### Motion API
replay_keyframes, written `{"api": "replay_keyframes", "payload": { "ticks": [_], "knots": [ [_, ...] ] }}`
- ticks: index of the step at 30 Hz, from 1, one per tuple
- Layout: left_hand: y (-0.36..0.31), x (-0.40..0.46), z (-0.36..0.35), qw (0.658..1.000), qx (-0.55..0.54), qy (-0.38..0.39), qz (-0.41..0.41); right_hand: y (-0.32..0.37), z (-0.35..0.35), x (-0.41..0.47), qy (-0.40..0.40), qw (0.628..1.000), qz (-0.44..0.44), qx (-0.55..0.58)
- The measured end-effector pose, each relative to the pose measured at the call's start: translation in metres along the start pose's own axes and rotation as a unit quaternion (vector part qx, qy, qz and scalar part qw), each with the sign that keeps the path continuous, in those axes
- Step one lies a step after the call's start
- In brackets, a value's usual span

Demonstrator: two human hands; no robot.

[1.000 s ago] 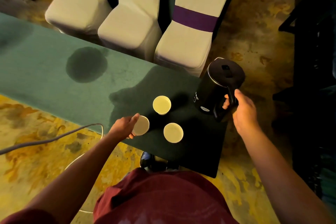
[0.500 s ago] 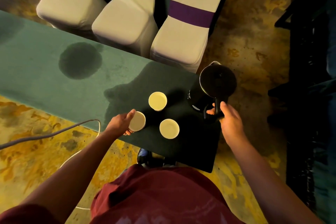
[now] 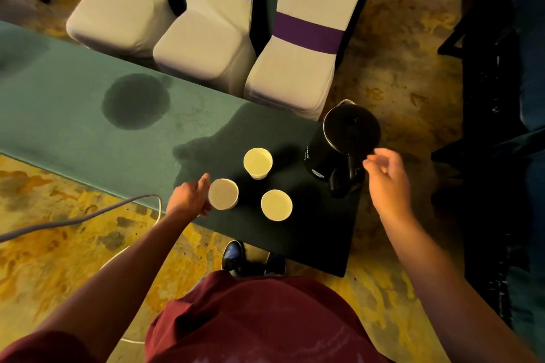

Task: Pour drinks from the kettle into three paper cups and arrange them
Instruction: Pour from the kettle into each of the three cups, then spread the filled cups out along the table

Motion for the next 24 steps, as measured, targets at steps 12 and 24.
{"api": "replay_keyframes", "payload": {
  "ticks": [12, 24],
  "knots": [
    [0.03, -0.003, 0.024, 0.995, -0.079, -0.062, -0.006, 0.04, -0.029, -0.064, -0.086, 0.98, 0.174, 0.033],
    [0.042, 0.011, 0.053, 0.988, -0.143, 0.029, -0.047, 0.055, -0.107, -0.13, -0.11, 0.974, 0.188, 0.053]
  ]
}}
Point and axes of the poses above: each hand's wrist, its own x-axis towards the middle knuckle, its own z-axis out of the back of the hand, y = z × x, the point moved 5 cm from there along x, towards the middle knuckle, and after that the axes turned 6 degrees about y, right-handed, at the moved point
